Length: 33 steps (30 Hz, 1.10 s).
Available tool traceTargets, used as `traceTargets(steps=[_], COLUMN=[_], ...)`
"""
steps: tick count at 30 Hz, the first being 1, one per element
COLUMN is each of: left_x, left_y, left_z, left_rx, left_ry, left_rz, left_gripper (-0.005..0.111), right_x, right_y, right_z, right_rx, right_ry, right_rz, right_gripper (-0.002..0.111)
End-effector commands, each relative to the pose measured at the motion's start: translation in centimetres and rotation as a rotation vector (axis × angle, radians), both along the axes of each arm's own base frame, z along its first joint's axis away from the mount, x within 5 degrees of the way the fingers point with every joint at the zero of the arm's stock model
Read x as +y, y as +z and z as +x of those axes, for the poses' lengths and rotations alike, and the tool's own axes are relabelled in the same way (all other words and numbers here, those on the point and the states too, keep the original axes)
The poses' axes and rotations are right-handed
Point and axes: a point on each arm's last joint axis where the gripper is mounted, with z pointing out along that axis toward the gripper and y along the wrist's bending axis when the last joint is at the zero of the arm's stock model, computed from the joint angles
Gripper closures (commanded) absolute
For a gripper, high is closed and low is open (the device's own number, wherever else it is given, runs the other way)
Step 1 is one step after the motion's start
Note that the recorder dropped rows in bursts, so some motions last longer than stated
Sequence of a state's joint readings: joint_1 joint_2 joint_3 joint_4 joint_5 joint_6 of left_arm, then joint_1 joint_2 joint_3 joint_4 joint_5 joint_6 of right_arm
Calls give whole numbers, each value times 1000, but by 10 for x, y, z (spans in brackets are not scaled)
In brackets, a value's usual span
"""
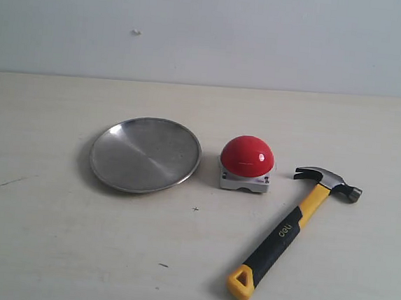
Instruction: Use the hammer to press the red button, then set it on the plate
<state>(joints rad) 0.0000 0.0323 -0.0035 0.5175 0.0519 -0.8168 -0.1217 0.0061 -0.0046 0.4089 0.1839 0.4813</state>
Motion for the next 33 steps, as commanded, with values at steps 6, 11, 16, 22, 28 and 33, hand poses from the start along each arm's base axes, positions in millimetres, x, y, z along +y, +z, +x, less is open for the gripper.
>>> traceTargets(steps=[6, 11, 16, 22, 28, 33], left_x=[0, 0, 0, 0, 0, 0], left_y=[-1, -1, -1, -1, -1, -1], left_z=[-1, -1, -1, -1, -1, -1], left_rx=[-6, -6, -6, -6, -6, -6], left_ry=[0, 0, 0, 0, 0, 0], left_rz=[0, 0, 0, 0, 0, 0], left_gripper=[107, 107, 107, 107, 107, 107], right_x=[0, -5, -8, -18, -24, -27], right_y=[-1, 21, 99, 148, 171, 169], right_z=[0, 9, 30, 47, 45, 50], right_rx=[2, -50, -89, -182, -342, -336], right_ry=[-3, -50, -49, -124, -207, -224], right_rz=[-14, -12, -145, -137, -135, -73], right_gripper=[108, 108, 108, 108, 108, 108])
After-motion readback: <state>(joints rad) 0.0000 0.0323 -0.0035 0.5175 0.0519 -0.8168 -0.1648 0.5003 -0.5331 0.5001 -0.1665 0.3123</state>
